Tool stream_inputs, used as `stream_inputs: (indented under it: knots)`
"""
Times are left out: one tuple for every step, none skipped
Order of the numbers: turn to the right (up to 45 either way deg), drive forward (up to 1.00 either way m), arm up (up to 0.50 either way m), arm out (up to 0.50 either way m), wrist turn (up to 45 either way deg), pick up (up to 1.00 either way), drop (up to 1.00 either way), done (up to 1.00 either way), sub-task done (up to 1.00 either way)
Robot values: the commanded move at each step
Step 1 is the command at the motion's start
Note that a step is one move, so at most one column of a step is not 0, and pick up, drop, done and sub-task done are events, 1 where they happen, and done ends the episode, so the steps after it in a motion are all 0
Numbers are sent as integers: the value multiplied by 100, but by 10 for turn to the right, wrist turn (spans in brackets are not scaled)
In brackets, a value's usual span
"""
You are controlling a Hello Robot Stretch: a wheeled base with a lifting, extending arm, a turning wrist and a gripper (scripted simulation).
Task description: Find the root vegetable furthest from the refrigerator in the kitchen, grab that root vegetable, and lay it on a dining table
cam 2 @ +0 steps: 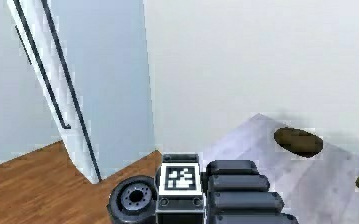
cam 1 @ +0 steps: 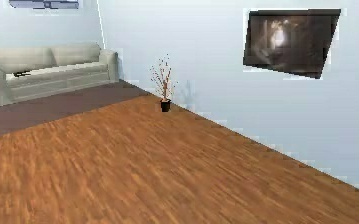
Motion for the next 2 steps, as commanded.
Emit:
stream_inputs:
  knots:
    - [-360, 0, 0, 0, 0, 0, 0, 0, 0]
    - [0, 10, 0, 0, 0, 0, 0, 0, 0]
